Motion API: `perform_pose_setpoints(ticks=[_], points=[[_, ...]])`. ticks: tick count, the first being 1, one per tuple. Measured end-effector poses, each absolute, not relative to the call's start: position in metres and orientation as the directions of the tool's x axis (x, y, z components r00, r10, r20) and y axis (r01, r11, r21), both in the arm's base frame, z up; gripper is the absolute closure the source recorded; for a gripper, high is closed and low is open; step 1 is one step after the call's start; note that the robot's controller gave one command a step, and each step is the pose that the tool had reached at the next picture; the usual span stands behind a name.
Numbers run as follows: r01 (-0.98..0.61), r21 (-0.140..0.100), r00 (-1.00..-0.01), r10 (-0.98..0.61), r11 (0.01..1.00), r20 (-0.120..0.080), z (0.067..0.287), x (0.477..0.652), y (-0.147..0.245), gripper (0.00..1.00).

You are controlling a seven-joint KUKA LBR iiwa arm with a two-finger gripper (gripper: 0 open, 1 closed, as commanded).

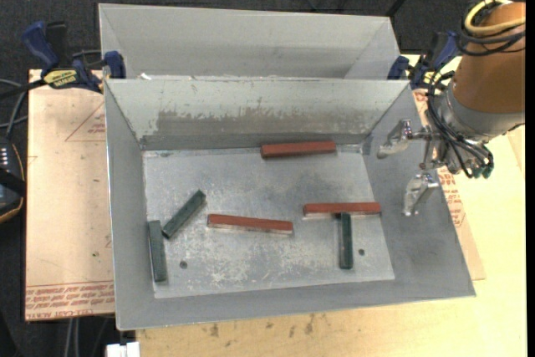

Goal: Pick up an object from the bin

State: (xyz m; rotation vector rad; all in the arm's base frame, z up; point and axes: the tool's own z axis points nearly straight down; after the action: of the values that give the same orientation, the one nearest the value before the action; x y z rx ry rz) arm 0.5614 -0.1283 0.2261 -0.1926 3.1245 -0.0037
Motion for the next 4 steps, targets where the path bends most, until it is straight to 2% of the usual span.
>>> perform_pose_setpoints(ticks=[1, 2, 3, 4], points=[[-0.08, 0.0, -0.997, -0.08, 0.997, -0.004, 0.163, 0.546, -0.103, 0.0], [-0.101, -0.002, -0.995, -0.101, 0.995, -0.012, 0.08, 0.57, -0.096, 1.0], [-0.101, -0.002, -0.995, -0.101, 0.995, -0.012, 0.08, 0.57, -0.096, 1.0], [-0.081, 0.0, -0.997, -0.081, 0.997, -0.003, 0.188, 0.58, -0.097, 1.0]])
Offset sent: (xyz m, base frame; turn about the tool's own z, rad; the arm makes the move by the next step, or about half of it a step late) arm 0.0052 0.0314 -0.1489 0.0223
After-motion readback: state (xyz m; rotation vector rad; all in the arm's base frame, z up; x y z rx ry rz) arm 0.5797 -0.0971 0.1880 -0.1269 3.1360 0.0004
